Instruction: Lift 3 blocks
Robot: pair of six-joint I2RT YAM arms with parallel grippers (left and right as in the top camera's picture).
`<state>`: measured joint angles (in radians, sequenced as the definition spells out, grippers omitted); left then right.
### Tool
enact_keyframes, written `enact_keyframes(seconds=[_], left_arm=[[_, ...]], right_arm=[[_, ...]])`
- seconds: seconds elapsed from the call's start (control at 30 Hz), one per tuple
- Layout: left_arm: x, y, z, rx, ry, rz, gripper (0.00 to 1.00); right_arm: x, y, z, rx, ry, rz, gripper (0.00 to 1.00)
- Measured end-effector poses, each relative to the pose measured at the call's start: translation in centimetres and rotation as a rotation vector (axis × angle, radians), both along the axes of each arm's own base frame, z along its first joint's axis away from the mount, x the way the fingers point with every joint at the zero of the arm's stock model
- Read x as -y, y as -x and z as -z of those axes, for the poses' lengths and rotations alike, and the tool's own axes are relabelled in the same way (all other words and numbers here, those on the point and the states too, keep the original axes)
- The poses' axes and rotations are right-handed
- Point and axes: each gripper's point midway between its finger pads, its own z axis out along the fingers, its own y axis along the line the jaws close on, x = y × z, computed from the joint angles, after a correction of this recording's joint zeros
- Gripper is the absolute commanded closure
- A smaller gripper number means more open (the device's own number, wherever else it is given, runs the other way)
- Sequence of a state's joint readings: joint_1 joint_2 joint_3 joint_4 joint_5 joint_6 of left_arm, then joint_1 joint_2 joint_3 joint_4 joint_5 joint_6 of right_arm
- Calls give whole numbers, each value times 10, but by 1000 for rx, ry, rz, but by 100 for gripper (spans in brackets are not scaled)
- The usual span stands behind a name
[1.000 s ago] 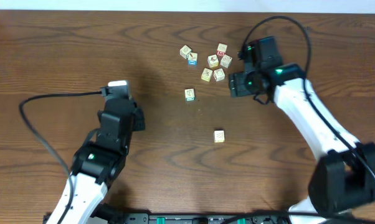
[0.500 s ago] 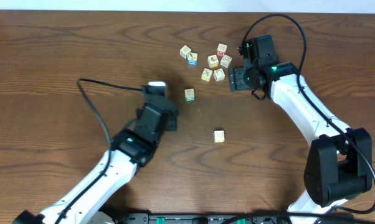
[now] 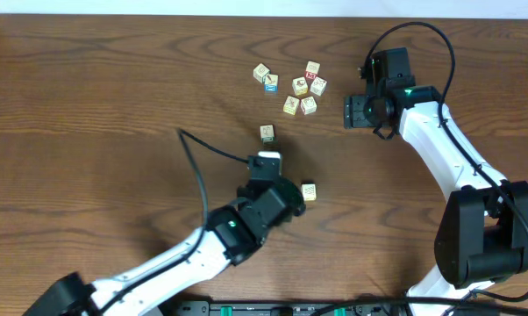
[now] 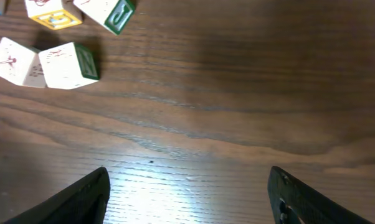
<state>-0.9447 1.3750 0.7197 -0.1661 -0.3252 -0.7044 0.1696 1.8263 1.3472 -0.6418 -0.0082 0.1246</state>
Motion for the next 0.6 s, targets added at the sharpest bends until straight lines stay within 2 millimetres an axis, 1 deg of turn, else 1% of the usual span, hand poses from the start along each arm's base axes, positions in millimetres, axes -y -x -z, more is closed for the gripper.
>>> enact_keyframes(seconds=[0.1,0.17,0.27,0.33,0.47,0.6], left_arm=[[2,3,22,-38,-29,-23,93],[4,2,34,-52,-40,-42,92],[7,-2,48,-62,-39,-58,92],[11,-4,50,-57,-27,-62,92],[15,-7,47,-45,1,-69,92],[16,-7,47,-45,8,-74,92]], right_arm=[[-2,1,0,-3,-8,-4,23],[-2,1,0,-5,-13,-6,23],[-3,4,1,-16,-14,-8,24],[-2,6,2,-26,-13,-8,25],[-2,9,4,-42,-13,-9,26],[-2,11,5,-49,-12,-9,26]])
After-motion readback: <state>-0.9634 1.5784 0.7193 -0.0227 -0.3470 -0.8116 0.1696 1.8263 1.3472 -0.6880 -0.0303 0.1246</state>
